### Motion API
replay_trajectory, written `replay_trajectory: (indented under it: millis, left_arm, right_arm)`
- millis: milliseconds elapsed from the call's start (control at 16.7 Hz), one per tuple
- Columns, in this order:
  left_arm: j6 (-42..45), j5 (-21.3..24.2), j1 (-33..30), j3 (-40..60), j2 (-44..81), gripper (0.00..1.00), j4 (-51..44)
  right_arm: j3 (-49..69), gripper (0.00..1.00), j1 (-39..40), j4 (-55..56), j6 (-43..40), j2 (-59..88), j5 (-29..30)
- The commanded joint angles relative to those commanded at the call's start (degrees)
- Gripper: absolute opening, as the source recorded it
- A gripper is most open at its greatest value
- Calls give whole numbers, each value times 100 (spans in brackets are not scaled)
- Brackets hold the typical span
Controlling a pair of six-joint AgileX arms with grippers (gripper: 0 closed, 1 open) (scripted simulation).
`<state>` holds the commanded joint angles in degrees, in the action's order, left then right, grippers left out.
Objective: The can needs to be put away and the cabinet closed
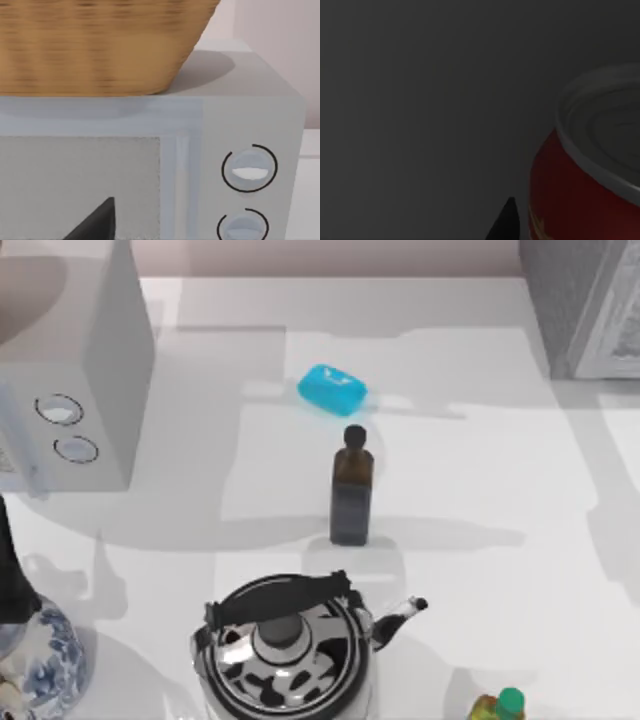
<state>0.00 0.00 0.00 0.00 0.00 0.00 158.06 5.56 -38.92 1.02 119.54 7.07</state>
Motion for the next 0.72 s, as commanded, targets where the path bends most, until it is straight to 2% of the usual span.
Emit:
replay_trajectory:
  millis: [240,720]
  left_arm:
    - [0,0,0,0,0,100,0]
    - [0,0,0,0,0,100,0]
  right_arm:
    - [1,0,0,0,0,1,0]
    - [1,60,0,0,0,1,0]
